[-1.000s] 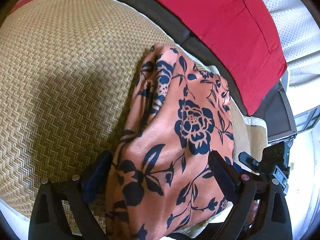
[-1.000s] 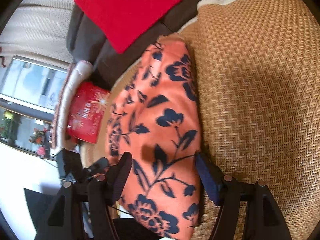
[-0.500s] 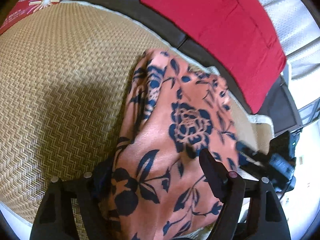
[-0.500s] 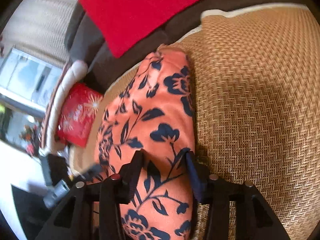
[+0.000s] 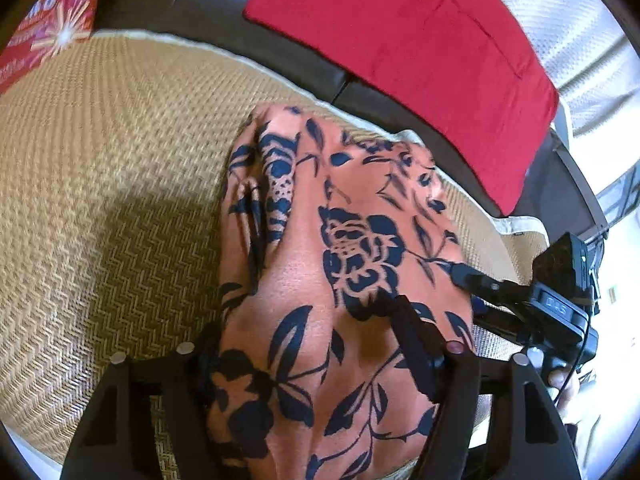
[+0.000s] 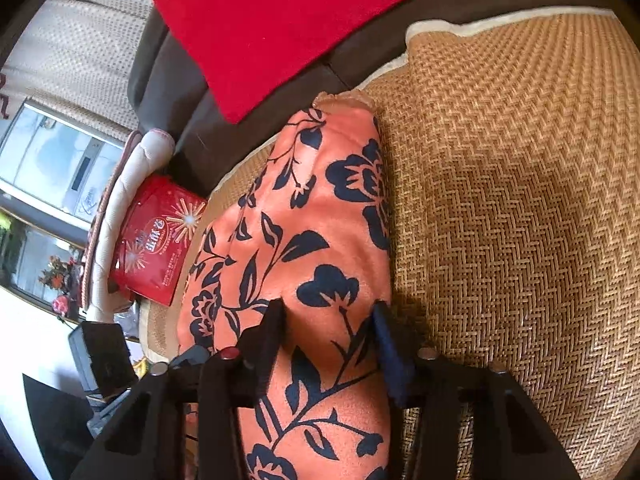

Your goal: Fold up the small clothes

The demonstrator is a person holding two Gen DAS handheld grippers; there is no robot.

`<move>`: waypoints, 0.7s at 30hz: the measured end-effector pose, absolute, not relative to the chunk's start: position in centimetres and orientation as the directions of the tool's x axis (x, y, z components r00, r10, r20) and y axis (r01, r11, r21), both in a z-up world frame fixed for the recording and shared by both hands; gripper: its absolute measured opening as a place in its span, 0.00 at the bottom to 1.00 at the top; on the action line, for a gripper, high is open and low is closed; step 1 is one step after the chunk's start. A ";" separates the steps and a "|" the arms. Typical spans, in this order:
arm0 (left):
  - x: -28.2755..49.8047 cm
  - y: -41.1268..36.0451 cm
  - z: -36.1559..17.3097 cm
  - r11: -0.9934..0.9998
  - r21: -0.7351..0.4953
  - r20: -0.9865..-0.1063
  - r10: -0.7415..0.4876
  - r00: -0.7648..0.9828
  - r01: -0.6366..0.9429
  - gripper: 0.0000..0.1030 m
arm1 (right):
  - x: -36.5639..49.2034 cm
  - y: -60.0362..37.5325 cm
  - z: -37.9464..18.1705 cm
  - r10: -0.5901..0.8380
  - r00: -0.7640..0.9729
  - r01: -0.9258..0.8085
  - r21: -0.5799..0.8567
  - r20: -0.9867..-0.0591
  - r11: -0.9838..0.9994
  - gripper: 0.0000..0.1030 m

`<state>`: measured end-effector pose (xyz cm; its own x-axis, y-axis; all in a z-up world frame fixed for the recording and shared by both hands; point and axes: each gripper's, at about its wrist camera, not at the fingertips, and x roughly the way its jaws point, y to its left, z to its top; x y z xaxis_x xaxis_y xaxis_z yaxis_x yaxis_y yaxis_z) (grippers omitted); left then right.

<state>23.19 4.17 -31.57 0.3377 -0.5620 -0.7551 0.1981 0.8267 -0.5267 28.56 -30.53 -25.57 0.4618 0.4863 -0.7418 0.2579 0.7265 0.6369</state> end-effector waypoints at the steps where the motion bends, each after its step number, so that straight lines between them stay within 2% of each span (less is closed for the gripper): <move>1: 23.4 4.2 -31.8 0.817 -0.547 -0.747 -0.575 0.333 0.183 0.77 | 28.4 -30.7 -25.8 0.500 0.458 0.261 0.649 -0.735 0.715 0.66; 5: 23.5 4.4 -31.9 0.794 -0.582 -0.719 -0.604 0.344 0.177 0.76 | 28.1 -29.4 -25.0 0.444 0.468 0.195 0.580 -0.764 0.791 0.69; 6: 23.3 4.4 -31.7 0.798 -0.573 -0.718 -0.599 0.354 0.189 0.73 | 28.1 -28.9 -24.8 0.425 0.474 0.185 0.559 -0.771 0.808 0.68; 10: 22.7 3.6 -30.6 0.825 -0.506 -0.722 -0.565 0.399 0.252 0.48 | 28.0 -27.9 -24.2 0.386 0.499 0.161 0.521 -0.776 0.839 0.50; 14: 22.2 2.7 -30.0 0.846 -0.454 -0.730 -0.533 0.428 0.280 0.36 | 27.8 -26.9 -23.6 0.368 0.521 0.141 0.503 -0.770 0.853 0.47; 17: 22.5 2.3 -30.5 0.862 -0.439 -0.748 -0.507 0.429 0.253 0.36 | 28.0 -26.9 -23.9 0.362 0.518 0.164 0.505 -0.775 0.847 0.47; 18: 22.7 2.4 -30.7 0.869 -0.437 -0.759 -0.495 0.423 0.233 0.41 | 28.3 -26.9 -24.2 0.368 0.516 0.174 0.515 -0.774 0.839 0.47; 19: 23.0 2.5 -31.1 0.877 -0.435 -0.775 -0.481 0.410 0.207 0.55 | 28.3 -27.0 -24.3 0.372 0.517 0.176 0.521 -0.771 0.835 0.47; 21: 23.6 2.6 -31.7 0.867 -0.471 -0.784 -0.496 0.374 0.162 0.66 | 28.1 -27.1 -24.3 0.372 0.516 0.169 0.518 -0.772 0.839 0.47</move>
